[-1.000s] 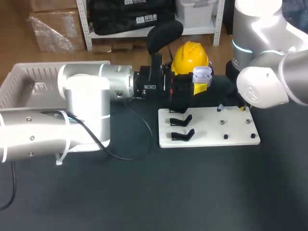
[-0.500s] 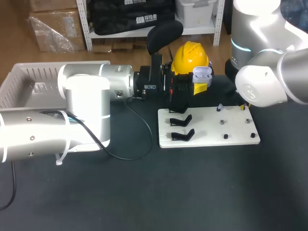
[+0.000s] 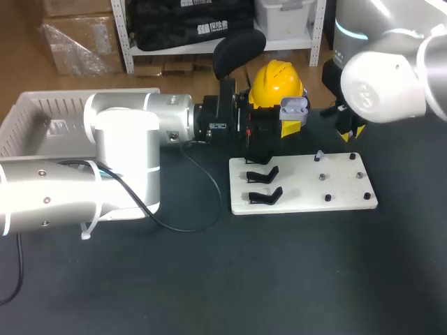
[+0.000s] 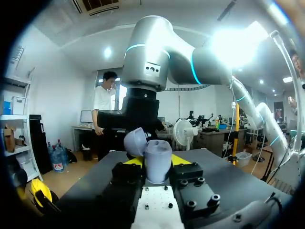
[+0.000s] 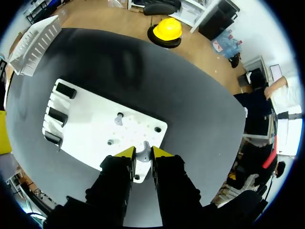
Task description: Pick up each earbud case from the left stands, insert the matching earbuds, close the lid, and place the case in the box.
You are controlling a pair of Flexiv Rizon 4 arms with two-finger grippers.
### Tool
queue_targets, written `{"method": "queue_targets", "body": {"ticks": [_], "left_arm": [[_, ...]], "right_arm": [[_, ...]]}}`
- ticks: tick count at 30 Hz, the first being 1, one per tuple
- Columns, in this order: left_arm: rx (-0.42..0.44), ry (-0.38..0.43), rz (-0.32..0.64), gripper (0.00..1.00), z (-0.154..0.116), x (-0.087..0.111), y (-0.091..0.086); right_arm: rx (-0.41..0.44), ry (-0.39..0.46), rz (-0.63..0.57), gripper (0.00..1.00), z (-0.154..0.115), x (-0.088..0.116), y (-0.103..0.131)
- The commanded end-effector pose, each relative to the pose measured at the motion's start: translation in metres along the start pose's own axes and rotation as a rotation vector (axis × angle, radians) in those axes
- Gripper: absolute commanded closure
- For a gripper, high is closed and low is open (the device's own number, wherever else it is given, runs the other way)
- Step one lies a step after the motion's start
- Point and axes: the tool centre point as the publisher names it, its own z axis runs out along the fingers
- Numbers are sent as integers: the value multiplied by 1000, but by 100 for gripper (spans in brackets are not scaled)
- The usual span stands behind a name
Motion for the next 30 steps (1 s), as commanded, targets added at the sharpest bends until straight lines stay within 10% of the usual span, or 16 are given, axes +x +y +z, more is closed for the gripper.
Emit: {"method": "queue_targets", "body": {"ticks": [1, 30], "left_arm": [[1, -2, 1, 100, 0, 1, 1], [1, -2, 1, 100, 0, 1, 1]], "right_arm": [[5, -2, -3, 100, -42, 17, 17], [-15, 11, 10, 100, -127, 69, 68]]}}
